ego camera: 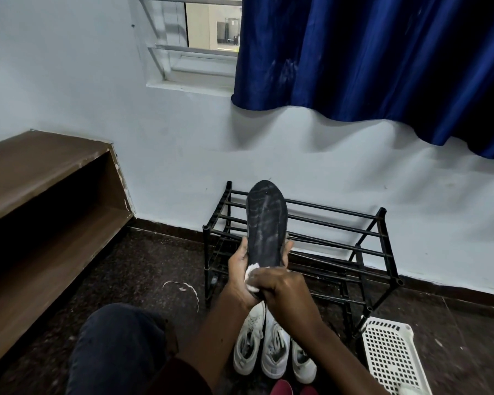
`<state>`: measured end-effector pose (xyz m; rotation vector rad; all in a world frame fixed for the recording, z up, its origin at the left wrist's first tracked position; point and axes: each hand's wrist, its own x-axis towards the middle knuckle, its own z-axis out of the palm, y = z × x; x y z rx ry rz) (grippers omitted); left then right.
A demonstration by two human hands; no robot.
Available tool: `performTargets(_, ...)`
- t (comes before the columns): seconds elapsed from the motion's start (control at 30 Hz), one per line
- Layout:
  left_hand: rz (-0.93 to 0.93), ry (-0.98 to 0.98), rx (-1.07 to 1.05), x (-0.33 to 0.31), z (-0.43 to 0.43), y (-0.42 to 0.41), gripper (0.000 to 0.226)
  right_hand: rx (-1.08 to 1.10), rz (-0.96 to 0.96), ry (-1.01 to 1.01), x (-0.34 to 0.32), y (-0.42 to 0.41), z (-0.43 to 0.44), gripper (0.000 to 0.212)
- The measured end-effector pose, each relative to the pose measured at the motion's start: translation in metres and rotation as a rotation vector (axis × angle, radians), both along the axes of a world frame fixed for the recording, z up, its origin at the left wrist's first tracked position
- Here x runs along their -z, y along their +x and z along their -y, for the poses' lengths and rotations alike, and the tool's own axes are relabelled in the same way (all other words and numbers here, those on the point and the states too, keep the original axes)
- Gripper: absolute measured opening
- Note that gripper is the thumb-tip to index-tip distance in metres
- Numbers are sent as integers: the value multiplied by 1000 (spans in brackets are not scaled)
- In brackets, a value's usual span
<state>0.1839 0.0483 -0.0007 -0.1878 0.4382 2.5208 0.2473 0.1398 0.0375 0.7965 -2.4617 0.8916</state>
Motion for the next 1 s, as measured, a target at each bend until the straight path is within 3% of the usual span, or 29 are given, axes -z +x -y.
performTargets(0.17, 31, 21, 30, 2, -1, 0, 70, -21, -34, 21, 6, 6, -5, 24)
performTargets(0.27, 13, -55, 73, 3, -5, 4, 68, 140, 22, 81, 4, -16, -7, 22)
performTargets(0.37, 2, -85, 93, 3, -5, 6, 74, 239, 64, -2, 3, -30, -3, 21)
performTargets(0.53, -1, -88, -10, 1, 2, -2, 83, 139, 22, -50, 10, -7, 4, 22)
performTargets(0.67, -14, -162, -29, 1, 4, -5, 79, 64, -6, -46, 11, 0, -2, 27)
performTargets(0.9, -18, -110, 81, 6, -4, 8, 70, 338, 158, -28, 5, -35, -7, 21)
performTargets(1.0, -58, -128, 80, -1, -5, 7, 73, 322, 70, 19, 6, -28, 2, 29)
